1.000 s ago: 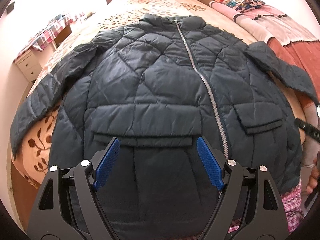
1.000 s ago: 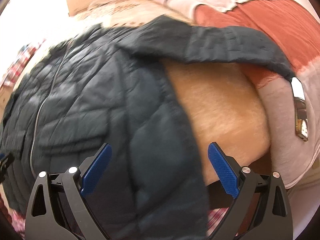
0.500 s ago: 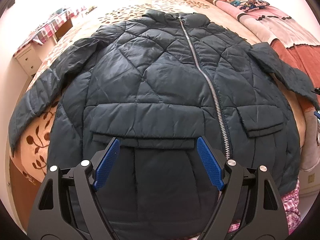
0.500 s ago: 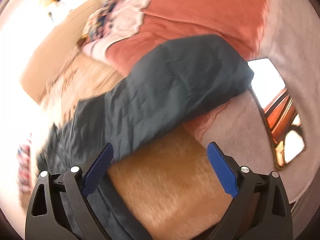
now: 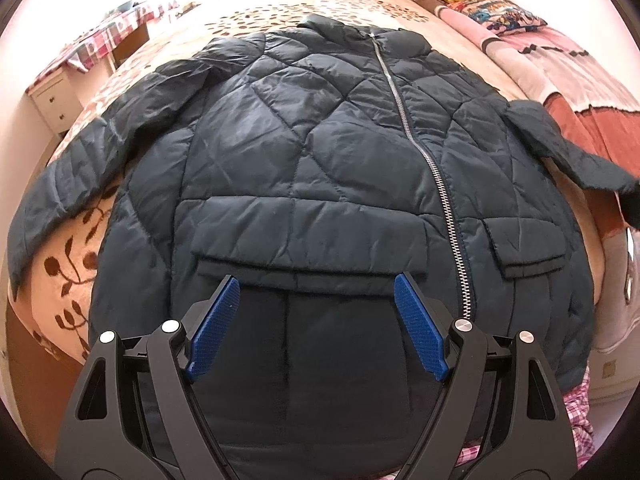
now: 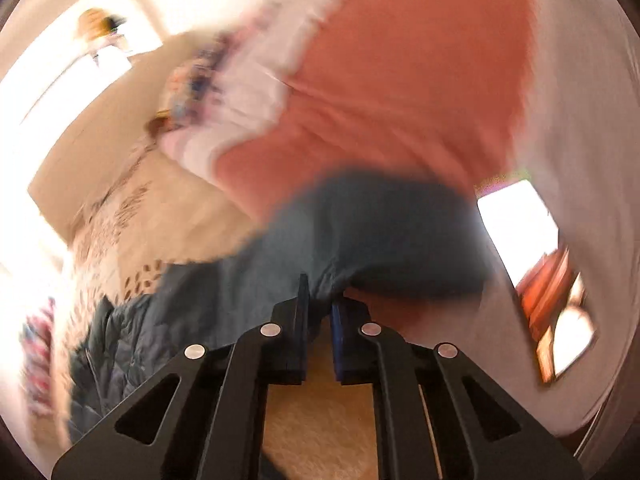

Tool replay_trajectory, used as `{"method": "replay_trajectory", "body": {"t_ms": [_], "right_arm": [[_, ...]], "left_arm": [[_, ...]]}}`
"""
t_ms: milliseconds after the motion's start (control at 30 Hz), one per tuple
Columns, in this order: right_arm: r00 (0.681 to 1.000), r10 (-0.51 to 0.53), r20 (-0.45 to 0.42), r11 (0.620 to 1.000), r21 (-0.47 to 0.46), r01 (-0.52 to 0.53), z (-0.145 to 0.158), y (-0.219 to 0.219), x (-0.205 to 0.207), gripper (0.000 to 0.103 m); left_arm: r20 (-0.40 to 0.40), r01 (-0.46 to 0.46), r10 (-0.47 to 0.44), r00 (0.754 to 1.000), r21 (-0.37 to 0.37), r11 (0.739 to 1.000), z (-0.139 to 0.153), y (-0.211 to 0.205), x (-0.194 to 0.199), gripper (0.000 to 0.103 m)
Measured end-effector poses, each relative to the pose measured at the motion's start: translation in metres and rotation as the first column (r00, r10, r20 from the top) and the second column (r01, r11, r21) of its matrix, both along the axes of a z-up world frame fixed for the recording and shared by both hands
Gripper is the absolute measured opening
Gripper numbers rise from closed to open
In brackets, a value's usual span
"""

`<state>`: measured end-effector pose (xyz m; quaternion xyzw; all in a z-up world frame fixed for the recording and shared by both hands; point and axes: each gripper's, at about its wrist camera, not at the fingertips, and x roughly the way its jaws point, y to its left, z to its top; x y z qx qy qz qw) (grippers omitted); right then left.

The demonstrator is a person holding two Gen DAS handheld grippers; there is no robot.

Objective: Fold large clothes
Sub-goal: 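Grasp the sleeve nearest the right tool and fold it across the jacket body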

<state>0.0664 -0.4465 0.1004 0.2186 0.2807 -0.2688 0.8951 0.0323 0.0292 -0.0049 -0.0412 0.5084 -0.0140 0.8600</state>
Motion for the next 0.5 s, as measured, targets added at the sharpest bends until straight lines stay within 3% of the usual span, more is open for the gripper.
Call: {"method": "replay_trajectory", "body": {"t_ms": [100,167,233,367,500], "right_arm": [[0.989,0.144,0.019,0.969,-0.205,-0.137,0.04,0.054,0.024,0.01],[0.954,0.299,0.011,0.896,-0.346,-0.277,0.064,0.112,0.042,0.01],[0.902,0.431,-0.014,0.819,-0.415,-0.397,0.072,0.161,0.06,0.01],[0.763,0.639,-0.092,0.661,-0.441,-0.607,0.057,0.26,0.084,0.01],[0.654,0.739,-0.159,0.56,-0.394,-0.729,0.019,0.329,0.099,0.01]], "left_arm": [[0.031,-0.025,0.026,0.999,-0.023,0.999,0.005,0.011,-0.004,0.079],[0.045,-0.045,0.047,0.998,-0.044,0.998,0.008,0.02,-0.005,0.079],[0.053,-0.064,0.067,0.996,-0.064,0.996,0.011,0.029,-0.006,0.079],[0.07,-0.102,0.108,0.992,-0.08,0.992,0.014,0.047,-0.008,0.079],[0.07,-0.138,0.145,0.987,-0.092,0.986,0.013,0.064,-0.012,0.079]]}}
